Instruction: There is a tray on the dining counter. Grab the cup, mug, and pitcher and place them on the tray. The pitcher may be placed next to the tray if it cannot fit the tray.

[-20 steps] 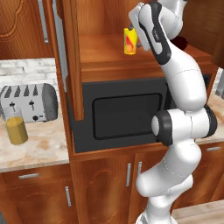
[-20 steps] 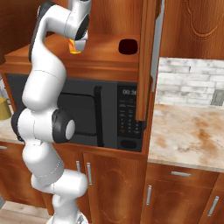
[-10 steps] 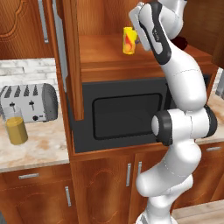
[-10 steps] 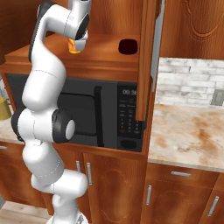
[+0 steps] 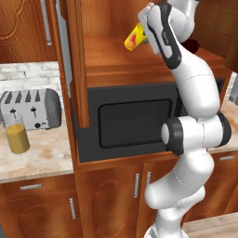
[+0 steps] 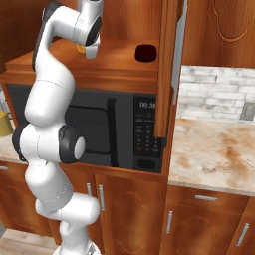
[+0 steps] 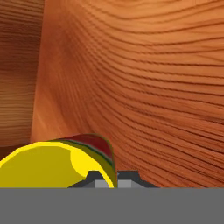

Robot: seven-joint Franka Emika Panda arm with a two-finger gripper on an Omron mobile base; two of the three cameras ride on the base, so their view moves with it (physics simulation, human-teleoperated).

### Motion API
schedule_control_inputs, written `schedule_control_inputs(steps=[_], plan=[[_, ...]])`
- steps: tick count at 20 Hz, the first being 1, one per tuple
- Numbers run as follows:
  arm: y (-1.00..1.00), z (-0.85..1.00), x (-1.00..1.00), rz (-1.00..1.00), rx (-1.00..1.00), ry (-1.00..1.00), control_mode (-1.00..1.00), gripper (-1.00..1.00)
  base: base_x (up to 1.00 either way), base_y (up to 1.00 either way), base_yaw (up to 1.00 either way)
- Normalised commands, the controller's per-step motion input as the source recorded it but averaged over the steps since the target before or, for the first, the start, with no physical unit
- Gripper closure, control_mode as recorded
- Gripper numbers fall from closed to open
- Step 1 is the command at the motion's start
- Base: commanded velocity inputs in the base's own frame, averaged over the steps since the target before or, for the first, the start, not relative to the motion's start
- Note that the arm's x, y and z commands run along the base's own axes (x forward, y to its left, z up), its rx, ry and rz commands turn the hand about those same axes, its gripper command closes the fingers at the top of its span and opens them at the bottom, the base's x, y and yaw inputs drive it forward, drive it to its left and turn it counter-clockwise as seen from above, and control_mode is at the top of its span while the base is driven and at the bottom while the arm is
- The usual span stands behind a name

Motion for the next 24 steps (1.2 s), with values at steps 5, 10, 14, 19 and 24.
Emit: schedule_control_inputs(steps=[5, 10, 14, 19, 24], plan=[[-0.09, -0.08, -0.05, -0.15, 0.00, -0.04, -1.00, 1.00, 0.00, 0.00, 0.00], [-0.13, -0.03, -0.34, -0.17, 0.00, -0.08, -1.00, 1.00, 0.00, 0.00, 0.00], [-0.30, 0.00, -0.83, -0.11, 0.00, -0.03, -1.00, 1.00, 0.00, 0.00, 0.00], [-0.38, 0.00, -0.99, -0.04, 0.02, 0.00, -1.00, 1.00, 0.00, 0.00, 0.00], [-0.33, 0.00, -0.94, 0.00, 0.01, 0.05, -1.00, 1.00, 0.00, 0.00, 0.00]])
